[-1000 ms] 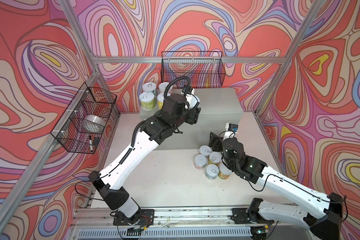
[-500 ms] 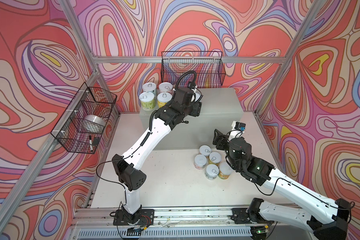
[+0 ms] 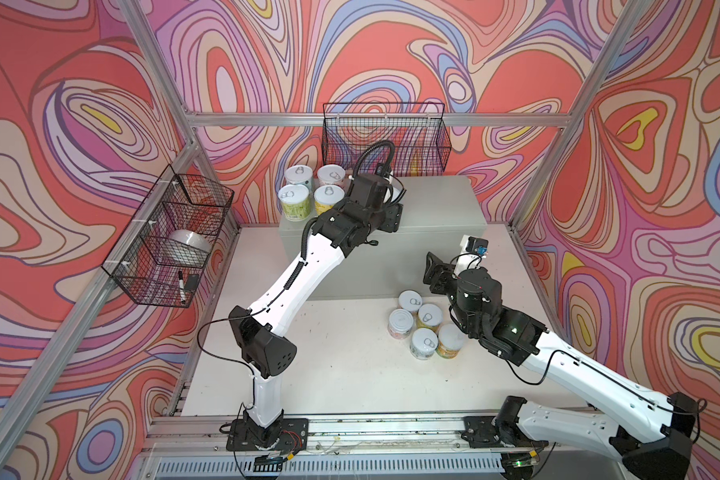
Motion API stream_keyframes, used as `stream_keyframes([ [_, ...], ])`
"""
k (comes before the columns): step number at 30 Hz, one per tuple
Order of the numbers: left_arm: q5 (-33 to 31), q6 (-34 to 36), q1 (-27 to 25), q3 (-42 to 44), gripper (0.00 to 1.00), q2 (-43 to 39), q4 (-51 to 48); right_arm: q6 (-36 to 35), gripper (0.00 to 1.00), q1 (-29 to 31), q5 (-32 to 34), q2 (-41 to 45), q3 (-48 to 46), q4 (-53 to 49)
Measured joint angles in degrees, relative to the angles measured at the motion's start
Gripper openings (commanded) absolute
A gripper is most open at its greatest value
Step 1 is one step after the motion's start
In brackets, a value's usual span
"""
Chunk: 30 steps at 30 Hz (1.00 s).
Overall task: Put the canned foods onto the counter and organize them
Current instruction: 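Place the light-blue can beside the yellow can while the right gripper rises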
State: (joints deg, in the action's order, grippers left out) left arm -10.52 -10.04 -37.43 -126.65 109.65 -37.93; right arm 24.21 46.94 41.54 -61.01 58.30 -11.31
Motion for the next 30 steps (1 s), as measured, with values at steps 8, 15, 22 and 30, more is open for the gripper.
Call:
stream_keyframes([
  [8,-1.4,0.7,0.2,-1.7,0.98,0.9,0.5,-0.6,0.85,0.0,-0.4,-1.9,1.5,-0.1],
  [15,-2.6,1.4,0.9,-4.1,1.0,0.8,1.4,-0.7,0.85,0.0,-1.0,-2.2,2.6,0.0],
  [22,-3.7,2.8,1.0,-5.0,1.0,0.5,2.2,-2.4,0.82,0.0,-1.3,-2.6,3.9,0.5],
  [30,-3.0,2.9,1.0,-6.0,1.0,-2.3,4.1,-9.6,0.73,-0.2,-5.0,-5.7,8.7,2.3],
])
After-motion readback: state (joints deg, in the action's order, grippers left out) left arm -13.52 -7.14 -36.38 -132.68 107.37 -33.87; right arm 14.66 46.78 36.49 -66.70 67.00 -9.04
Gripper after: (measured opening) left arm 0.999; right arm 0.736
